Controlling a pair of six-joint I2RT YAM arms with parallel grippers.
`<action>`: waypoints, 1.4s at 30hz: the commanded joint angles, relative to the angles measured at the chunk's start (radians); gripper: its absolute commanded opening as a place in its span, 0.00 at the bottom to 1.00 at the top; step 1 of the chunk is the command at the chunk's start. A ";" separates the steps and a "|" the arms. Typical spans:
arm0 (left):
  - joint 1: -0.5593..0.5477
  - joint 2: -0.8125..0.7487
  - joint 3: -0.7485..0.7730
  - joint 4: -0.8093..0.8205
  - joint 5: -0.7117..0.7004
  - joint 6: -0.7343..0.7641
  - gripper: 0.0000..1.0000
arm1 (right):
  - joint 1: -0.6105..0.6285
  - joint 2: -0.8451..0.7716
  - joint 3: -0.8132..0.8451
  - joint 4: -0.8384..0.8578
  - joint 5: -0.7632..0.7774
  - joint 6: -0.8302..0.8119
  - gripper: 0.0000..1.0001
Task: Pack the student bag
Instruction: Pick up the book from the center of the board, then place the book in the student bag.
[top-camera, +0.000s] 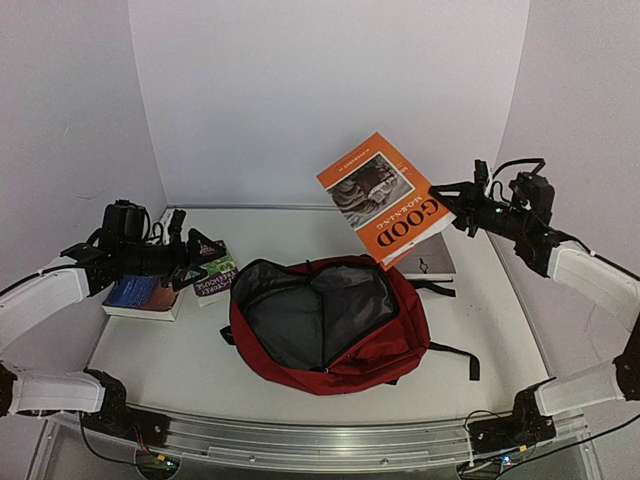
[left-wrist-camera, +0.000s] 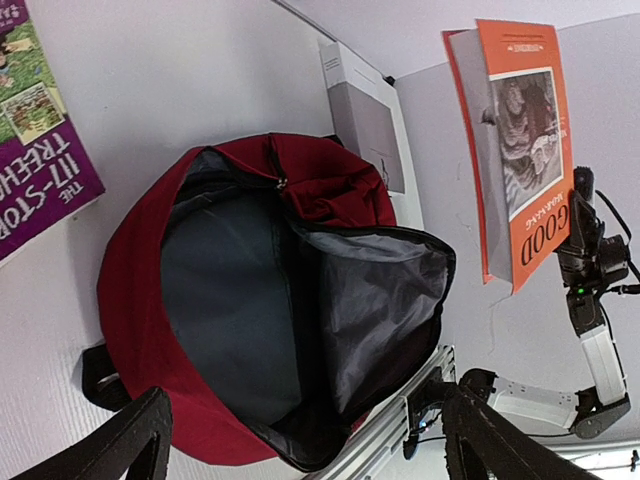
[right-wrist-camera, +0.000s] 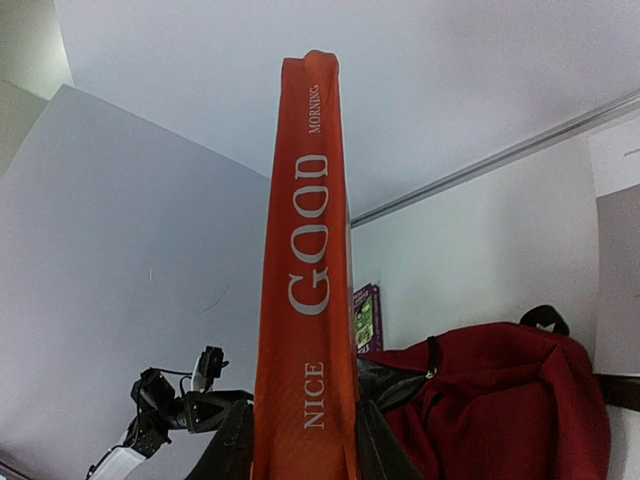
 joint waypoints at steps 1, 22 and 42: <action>-0.042 0.031 0.066 0.092 0.073 0.051 0.95 | 0.094 -0.031 0.057 -0.050 -0.039 -0.011 0.27; -0.157 0.310 0.247 0.147 0.240 0.201 1.00 | 0.256 -0.032 0.006 -0.096 -0.230 0.001 0.26; -0.157 0.389 0.279 0.301 0.562 0.169 0.95 | 0.296 0.010 0.039 -0.092 -0.376 -0.029 0.26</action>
